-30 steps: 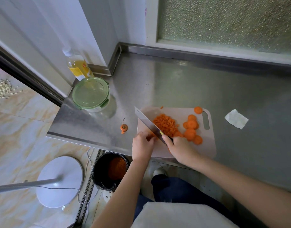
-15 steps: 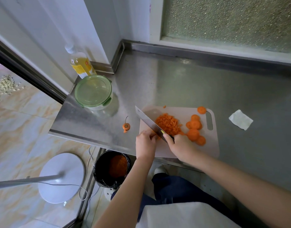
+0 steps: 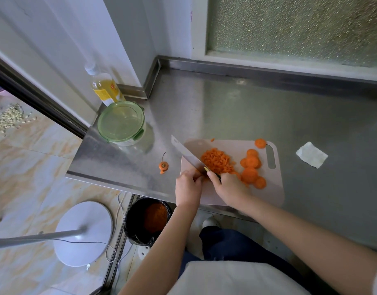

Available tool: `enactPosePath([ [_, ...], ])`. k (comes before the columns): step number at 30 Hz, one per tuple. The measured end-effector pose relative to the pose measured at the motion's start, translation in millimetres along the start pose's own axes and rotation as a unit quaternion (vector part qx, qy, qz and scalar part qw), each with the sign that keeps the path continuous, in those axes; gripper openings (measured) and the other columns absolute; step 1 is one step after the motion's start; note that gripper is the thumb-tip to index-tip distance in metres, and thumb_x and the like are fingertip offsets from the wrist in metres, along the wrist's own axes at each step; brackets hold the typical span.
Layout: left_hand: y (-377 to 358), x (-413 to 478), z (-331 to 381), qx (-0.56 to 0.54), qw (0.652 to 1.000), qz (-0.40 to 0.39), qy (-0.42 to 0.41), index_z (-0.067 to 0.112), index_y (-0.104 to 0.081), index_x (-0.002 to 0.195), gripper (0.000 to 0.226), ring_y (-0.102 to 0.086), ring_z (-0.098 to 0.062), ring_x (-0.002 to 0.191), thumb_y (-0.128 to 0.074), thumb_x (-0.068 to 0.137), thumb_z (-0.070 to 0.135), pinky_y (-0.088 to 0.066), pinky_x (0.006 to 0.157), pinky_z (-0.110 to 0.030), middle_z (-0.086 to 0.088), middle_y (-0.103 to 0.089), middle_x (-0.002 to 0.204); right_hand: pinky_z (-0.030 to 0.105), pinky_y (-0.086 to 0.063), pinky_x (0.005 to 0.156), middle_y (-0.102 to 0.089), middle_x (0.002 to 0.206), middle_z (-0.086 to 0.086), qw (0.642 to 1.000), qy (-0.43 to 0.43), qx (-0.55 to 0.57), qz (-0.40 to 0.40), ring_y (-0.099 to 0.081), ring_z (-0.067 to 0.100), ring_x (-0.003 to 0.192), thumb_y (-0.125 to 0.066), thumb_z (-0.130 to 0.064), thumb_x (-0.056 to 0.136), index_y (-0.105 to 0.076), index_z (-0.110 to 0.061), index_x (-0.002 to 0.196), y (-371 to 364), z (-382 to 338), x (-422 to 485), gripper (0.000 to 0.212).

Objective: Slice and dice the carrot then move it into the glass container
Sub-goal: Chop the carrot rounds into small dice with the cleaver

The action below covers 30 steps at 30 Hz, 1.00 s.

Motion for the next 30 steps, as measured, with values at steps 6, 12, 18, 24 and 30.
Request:
enactPosePath([
  [6, -4, 3, 2, -0.006, 1.000, -0.026, -0.006, 0.016, -0.074, 0.086, 0.021, -0.062, -0.015, 0.084, -0.058, 0.082, 0.003, -0.046, 0.076, -0.019, 0.000, -0.071, 0.088, 0.030, -0.038, 0.062, -0.061, 0.075, 0.014, 0.997, -0.049, 0.052, 0.002, -0.062, 0.034, 0.083, -0.030, -0.053, 0.098, -0.060, -0.006, 0.078, 5, 10, 4, 0.059],
  [12, 9, 0, 3, -0.034, 0.999, -0.008, -0.008, 0.008, -0.073, 0.088, 0.016, -0.057, -0.007, 0.079, -0.059, 0.084, 0.001, -0.033, 0.066, 0.004, 0.005, -0.066, 0.085, 0.030, -0.031, 0.055, -0.048, 0.060, 0.002, 0.997, -0.041, 0.072, -0.004, -0.053, 0.026, 0.072, -0.032, -0.050, 0.099, -0.045, -0.015, 0.060, 15, 9, -2, 0.054],
  [18, 15, 6, -12, 0.012, 1.000, 0.003, -0.001, 0.003, -0.065, 0.110, 0.022, -0.058, -0.024, 0.095, -0.054, 0.091, 0.006, -0.044, 0.082, -0.023, -0.011, -0.060, 0.105, 0.025, -0.030, 0.047, -0.049, 0.059, 0.001, 0.998, -0.022, 0.065, 0.002, -0.048, 0.018, 0.058, -0.031, -0.053, 0.098, -0.052, -0.011, 0.064, 17, 5, -12, 0.058],
  [24, 1, 0, -7, 0.044, 0.998, -0.049, -0.024, 0.004, -0.070, 0.099, 0.017, -0.051, -0.024, 0.091, -0.061, 0.086, 0.008, -0.029, 0.072, -0.014, -0.010, -0.052, 0.095, 0.027, -0.035, 0.062, -0.065, 0.083, 0.016, 0.999, -0.011, 0.052, 0.010, -0.059, 0.030, 0.078, -0.032, -0.053, 0.098, -0.060, -0.008, 0.074, 6, 8, -15, 0.058],
  [30, -3, -4, -5, 0.052, 0.998, -0.020, -0.024, 0.005, -0.071, 0.095, 0.015, -0.051, -0.022, 0.087, -0.061, 0.085, 0.008, -0.027, 0.065, -0.013, -0.005, -0.050, 0.089, 0.027, -0.034, 0.064, -0.067, 0.090, 0.019, 1.000, -0.006, 0.024, 0.013, -0.062, 0.034, 0.087, -0.030, -0.053, 0.098, -0.067, -0.003, 0.087, 1, 13, -14, 0.064],
])
Point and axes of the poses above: each hand's wrist, its own x-axis towards the middle knuckle, its own y-axis out of the back of the hand, z = x × y, the point moved 3 cm from there along x, towards the middle knuckle
